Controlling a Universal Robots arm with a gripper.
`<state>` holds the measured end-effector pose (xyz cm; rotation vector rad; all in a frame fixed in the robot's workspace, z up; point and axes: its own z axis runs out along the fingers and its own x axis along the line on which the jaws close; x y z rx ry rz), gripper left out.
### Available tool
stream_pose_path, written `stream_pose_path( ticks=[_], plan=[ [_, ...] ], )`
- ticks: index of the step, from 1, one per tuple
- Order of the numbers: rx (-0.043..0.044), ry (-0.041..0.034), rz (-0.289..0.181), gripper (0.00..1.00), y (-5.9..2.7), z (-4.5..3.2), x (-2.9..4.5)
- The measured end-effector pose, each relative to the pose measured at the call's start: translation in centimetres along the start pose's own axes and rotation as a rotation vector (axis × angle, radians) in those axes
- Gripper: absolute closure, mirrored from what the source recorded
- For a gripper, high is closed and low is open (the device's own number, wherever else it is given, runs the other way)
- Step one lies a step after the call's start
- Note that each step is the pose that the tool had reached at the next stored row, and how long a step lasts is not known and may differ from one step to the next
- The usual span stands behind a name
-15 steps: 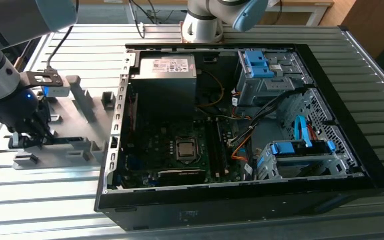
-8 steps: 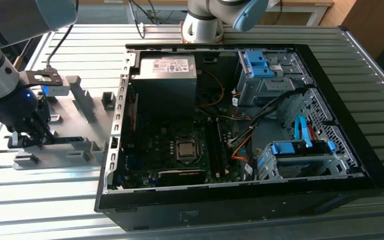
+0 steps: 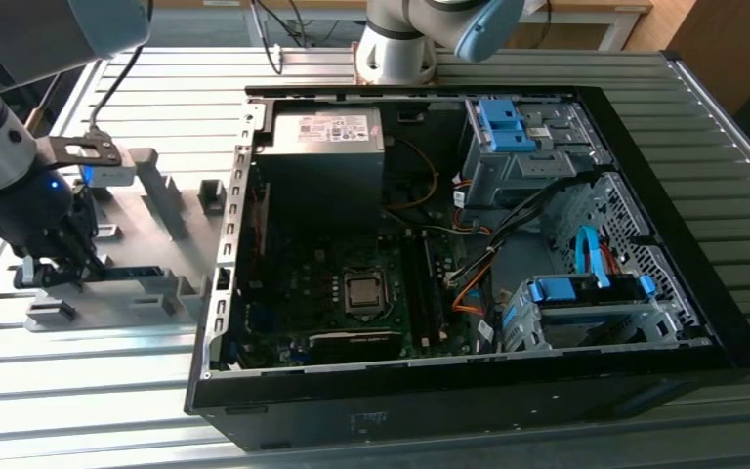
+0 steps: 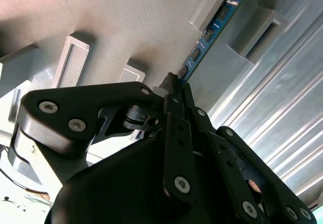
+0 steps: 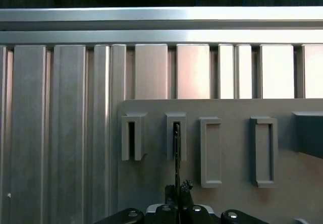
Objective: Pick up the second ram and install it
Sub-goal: 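Pick up the second ram and move it above second insertion slot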
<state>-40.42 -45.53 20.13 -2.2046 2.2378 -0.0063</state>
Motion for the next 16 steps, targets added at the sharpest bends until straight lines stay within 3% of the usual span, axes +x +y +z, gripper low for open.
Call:
stream_pose_path(
  ticks=[16],
  plan=[
    [-0.0001, 0.0001, 0.0, 0.86, 0.0, -0.47, 0.0]
  ],
)
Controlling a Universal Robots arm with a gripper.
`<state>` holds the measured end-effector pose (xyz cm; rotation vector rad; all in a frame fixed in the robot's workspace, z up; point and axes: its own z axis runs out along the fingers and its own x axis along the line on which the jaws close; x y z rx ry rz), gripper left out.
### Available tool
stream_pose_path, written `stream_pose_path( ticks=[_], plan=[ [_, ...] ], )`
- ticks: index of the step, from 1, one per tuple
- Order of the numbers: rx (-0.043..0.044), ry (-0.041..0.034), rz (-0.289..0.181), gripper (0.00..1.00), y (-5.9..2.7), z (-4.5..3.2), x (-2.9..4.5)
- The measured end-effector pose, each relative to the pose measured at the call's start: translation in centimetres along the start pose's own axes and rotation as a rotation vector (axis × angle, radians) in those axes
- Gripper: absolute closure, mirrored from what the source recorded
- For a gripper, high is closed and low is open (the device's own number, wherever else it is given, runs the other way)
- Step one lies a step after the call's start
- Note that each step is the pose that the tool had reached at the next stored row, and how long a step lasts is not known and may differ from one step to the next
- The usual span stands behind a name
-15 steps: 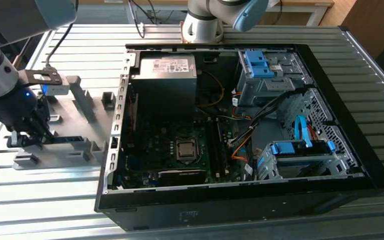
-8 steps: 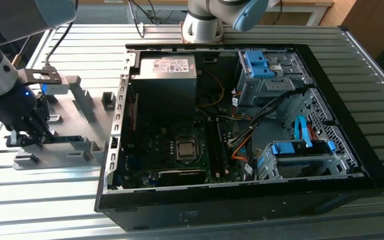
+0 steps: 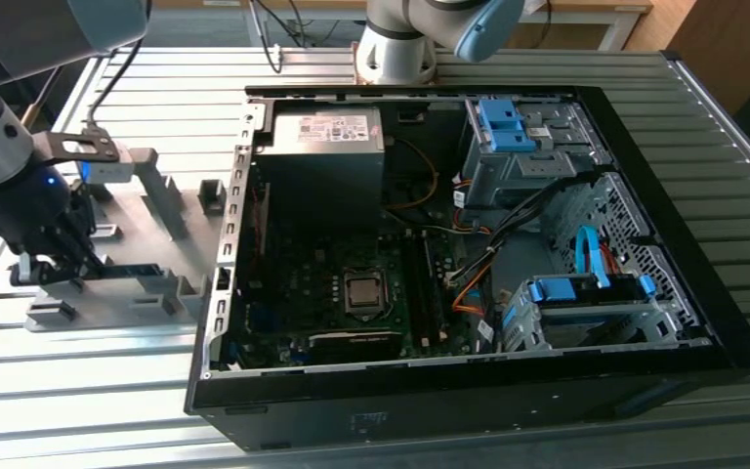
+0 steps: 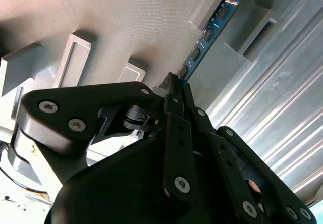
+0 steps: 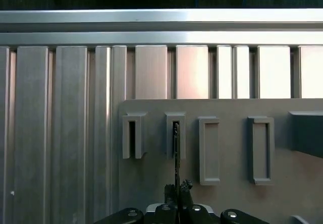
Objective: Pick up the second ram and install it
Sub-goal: 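Pick up the second ram and move it above second insertion slot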
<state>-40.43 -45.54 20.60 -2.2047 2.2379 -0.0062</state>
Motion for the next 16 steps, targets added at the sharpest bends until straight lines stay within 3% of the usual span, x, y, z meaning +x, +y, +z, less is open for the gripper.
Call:
stream_pose_path(
  ticks=[16],
  plan=[
    [0.0002, -0.0001, 0.0, 0.86, 0.0, -0.34, 0.0]
  ],
)
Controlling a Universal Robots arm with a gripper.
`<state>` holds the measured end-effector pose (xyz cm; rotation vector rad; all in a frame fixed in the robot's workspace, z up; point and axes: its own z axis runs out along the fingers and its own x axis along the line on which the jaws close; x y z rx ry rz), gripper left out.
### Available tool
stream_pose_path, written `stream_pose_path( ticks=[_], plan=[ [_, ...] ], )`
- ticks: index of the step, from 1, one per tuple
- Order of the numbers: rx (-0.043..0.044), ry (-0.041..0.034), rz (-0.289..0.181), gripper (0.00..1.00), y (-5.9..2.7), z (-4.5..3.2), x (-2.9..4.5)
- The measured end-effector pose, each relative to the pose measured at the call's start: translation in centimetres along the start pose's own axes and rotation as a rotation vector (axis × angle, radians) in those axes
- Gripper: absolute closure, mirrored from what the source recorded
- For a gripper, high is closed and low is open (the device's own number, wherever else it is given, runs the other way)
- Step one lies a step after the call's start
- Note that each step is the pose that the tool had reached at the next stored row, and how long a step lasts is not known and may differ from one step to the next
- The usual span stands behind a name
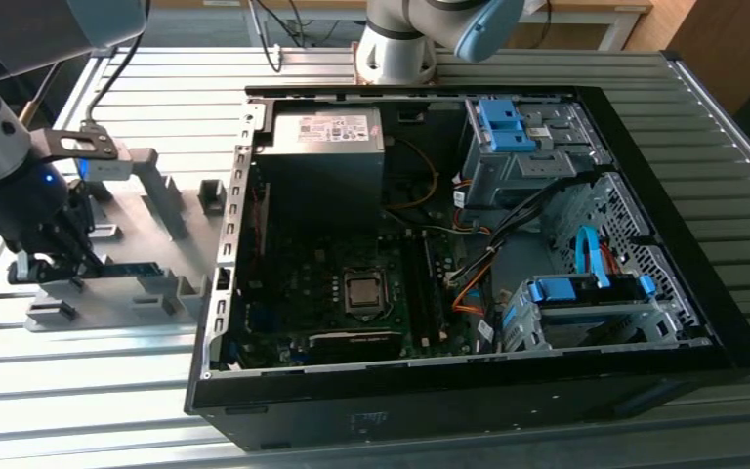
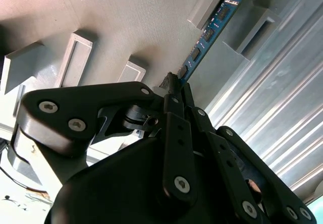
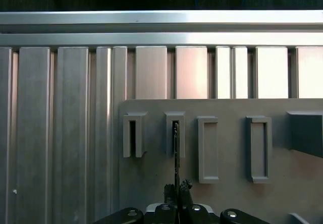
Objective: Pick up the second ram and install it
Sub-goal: 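Pick up the second ram and move it above second insertion slot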
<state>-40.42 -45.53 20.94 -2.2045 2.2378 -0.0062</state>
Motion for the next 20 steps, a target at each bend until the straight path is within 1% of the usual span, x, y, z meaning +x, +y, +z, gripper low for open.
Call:
stream_pose_path(
  ticks=[10, 12, 20],
  plan=[
    [0.0, 0.0001, 0.0, 0.86, 0.0, -0.17, 0.0],
    [-0.0001, 0.0001, 0.0, 0.86, 0.0, -0.35, 0.0],
    [-0.0001, 0.0001, 0.0, 0.86, 0.0, -0.5, 0.0]
  ],
)
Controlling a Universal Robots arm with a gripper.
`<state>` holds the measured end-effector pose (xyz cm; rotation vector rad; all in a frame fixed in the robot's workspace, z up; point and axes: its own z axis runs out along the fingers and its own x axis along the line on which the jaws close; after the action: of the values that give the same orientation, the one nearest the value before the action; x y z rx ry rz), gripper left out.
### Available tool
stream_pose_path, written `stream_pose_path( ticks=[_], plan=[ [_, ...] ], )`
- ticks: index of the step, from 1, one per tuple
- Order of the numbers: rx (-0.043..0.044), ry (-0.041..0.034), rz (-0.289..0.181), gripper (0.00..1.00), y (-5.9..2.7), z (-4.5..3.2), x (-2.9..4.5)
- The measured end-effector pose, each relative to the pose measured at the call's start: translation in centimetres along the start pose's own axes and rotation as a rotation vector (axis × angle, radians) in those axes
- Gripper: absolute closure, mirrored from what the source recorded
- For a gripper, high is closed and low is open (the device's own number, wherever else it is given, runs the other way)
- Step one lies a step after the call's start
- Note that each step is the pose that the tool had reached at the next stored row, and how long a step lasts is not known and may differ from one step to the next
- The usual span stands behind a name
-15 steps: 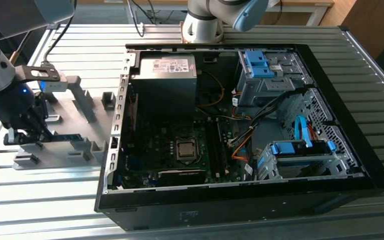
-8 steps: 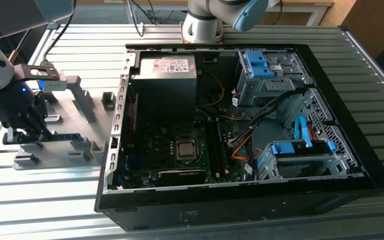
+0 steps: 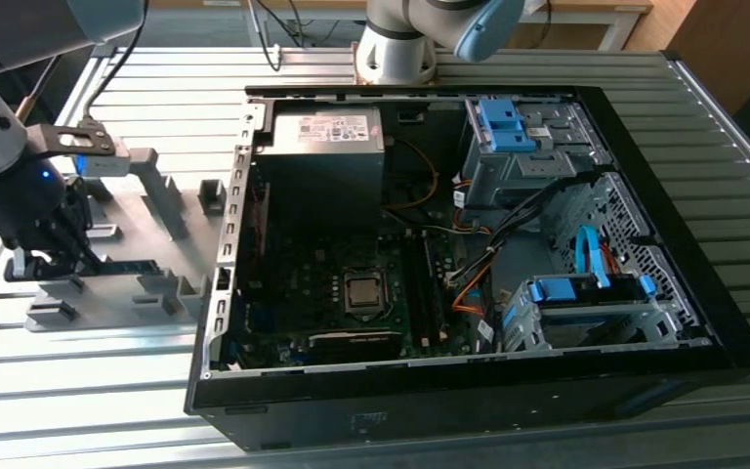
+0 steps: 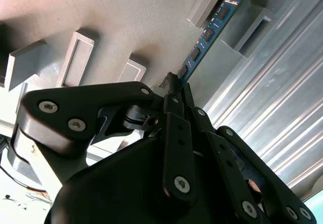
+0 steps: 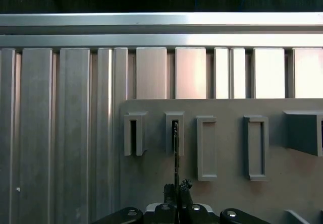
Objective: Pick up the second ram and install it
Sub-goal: 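Pick up the second ram and move it above second insertion slot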
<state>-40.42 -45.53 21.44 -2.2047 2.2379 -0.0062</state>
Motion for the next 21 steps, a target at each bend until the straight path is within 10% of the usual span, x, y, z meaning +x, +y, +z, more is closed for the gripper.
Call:
stream_pose_path(
  ticks=[21],
  plan=[
    [0.0001, 0.0, 0.0, 0.86, 0.0, -0.71, 0.0]
  ],
)
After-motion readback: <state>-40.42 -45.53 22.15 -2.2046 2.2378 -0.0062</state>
